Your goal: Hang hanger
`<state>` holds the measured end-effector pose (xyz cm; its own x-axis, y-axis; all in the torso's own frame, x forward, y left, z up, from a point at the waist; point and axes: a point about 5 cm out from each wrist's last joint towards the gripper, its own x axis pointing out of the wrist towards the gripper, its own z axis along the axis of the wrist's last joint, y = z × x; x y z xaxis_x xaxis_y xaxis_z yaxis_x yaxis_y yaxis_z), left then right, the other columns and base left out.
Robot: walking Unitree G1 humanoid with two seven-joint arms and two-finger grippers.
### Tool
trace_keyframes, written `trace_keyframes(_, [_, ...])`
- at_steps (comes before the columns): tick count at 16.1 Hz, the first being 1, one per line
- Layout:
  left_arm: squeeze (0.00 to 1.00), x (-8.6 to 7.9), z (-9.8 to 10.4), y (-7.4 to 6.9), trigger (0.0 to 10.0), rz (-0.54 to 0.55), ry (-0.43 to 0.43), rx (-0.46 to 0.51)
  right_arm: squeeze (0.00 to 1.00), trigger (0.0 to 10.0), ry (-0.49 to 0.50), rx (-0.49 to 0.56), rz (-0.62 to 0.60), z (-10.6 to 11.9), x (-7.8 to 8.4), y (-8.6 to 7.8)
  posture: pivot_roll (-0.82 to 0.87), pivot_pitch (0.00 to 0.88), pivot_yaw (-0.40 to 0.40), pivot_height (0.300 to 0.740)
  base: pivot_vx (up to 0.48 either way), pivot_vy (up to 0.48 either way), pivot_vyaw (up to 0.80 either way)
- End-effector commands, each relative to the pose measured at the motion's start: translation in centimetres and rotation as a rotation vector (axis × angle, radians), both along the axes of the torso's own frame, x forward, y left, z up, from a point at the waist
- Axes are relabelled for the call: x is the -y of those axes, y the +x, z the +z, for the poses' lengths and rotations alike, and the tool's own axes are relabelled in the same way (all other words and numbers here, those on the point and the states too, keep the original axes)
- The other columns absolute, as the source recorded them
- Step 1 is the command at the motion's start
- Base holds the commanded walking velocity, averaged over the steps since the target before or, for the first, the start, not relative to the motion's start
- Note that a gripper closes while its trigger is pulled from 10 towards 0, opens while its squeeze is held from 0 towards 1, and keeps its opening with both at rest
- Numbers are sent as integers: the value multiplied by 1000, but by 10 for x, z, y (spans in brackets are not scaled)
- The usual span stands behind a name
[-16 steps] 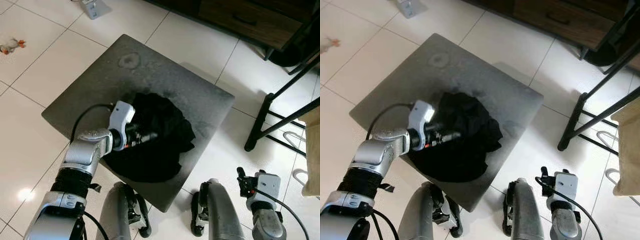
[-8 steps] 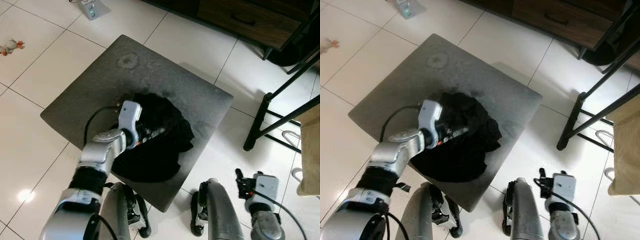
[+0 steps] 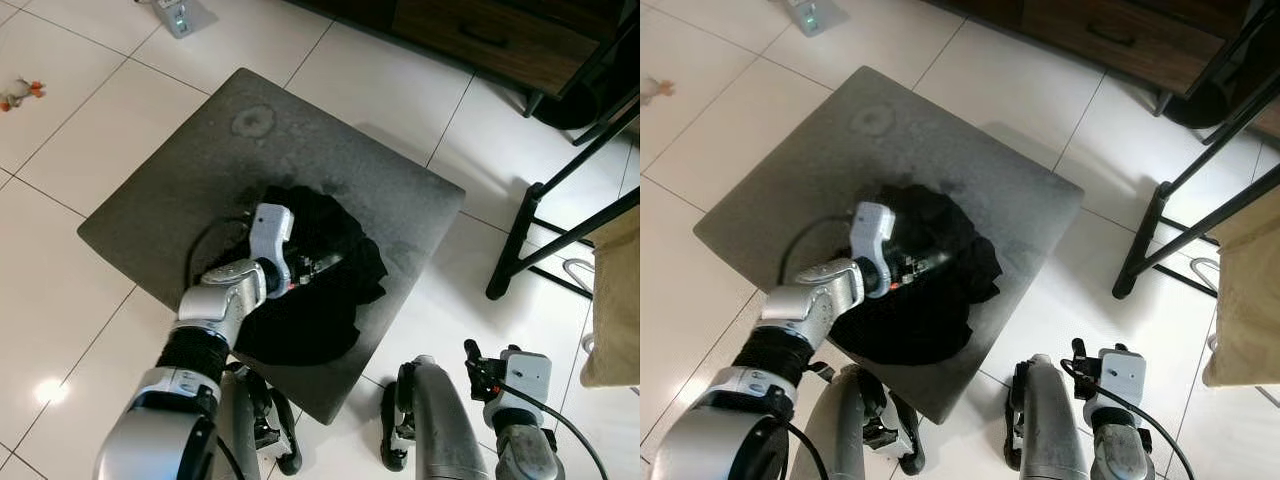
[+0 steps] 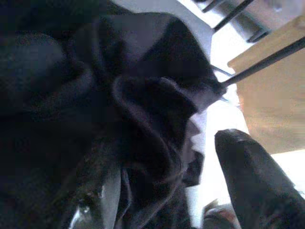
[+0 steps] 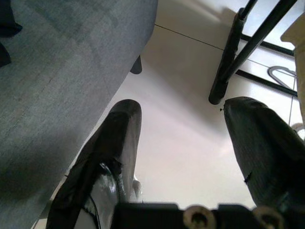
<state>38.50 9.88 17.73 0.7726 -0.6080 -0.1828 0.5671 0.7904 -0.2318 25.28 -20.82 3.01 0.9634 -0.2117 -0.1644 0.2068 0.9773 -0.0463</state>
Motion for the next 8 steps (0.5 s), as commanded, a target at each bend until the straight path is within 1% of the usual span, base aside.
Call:
trace_keyframes(1, [0,-1,-7,-1,0,11,-9,-25,0,10000,13,-53,-21,-12,1,-13,-140,559,30,591,0,0,0])
trace_keyframes(2, [0,-2,-6,1,0,26,-2,-17,0,10000,15,-53,-23,-12,1,-13,-139,560,31,591,0,0,0])
trace_keyframes(5, [0,-5,-3,3,0,47,-19,-5,0,10000,18,-57,-22,-13,-2,-15,-137,563,36,591,0,0,0])
trace_keyframes(8, [0,-4,-3,2,0,37,-28,1,0,10000,21,-66,-24,-14,-3,-16,-138,564,36,591,0,0,0])
